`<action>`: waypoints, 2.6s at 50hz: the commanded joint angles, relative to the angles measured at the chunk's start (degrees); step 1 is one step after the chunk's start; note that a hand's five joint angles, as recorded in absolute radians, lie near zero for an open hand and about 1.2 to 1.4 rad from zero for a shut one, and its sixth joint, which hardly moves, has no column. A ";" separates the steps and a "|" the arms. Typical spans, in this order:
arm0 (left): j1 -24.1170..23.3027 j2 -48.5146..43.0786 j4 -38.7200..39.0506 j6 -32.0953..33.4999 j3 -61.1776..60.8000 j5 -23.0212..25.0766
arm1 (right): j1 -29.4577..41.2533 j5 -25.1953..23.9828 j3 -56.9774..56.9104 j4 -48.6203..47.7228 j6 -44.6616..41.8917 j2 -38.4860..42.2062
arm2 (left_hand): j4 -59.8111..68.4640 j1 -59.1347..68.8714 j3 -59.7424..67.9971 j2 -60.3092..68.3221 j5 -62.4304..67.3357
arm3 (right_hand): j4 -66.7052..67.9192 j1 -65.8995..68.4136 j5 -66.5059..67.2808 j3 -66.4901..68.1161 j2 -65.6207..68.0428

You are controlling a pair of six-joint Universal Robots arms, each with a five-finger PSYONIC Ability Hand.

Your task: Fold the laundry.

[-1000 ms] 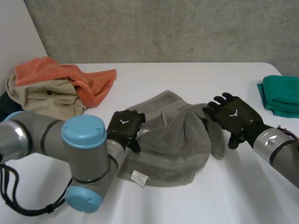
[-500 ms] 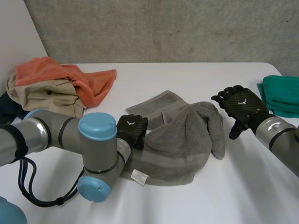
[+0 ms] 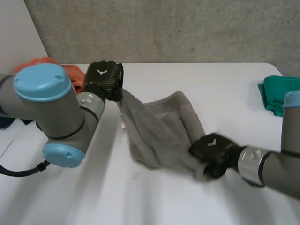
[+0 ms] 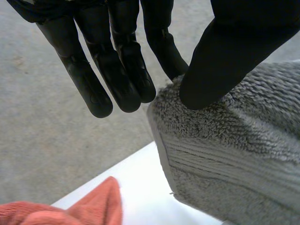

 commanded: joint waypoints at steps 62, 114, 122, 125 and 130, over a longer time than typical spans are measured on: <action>2.73 12.11 10.75 18.32 10.66 5.03 | 8.15 21.88 -54.48 -42.58 8.66 18.85 | 11.40 14.75 11.69 11.46 14.14 | 11.80 17.52 14.04 13.13 12.66; 7.21 8.68 13.06 10.07 -31.60 6.70 | 3.41 14.85 2.32 -36.26 1.45 4.06 | -53.84 -50.50 -53.56 -53.79 -51.11 | 11.80 17.52 14.04 13.13 12.66; 13.01 7.37 6.21 3.91 -29.49 9.33 | 3.32 14.85 2.32 -36.26 1.37 4.06 | -46.12 -42.77 -45.84 -46.07 -43.39 | 11.80 17.52 14.04 13.13 12.66; 14.51 4.56 4.01 2.59 -27.56 12.50 | 3.23 14.85 2.32 -36.26 1.45 4.06 | -41.57 -38.22 -41.29 -41.52 -38.84 | 11.80 17.52 14.04 13.13 12.66; 15.83 0.87 2.60 1.89 -24.49 15.14 | 3.14 14.94 2.41 -36.26 1.45 4.06 | -29.81 -26.46 -29.53 -29.76 -27.08 | 11.80 17.52 14.04 13.13 12.66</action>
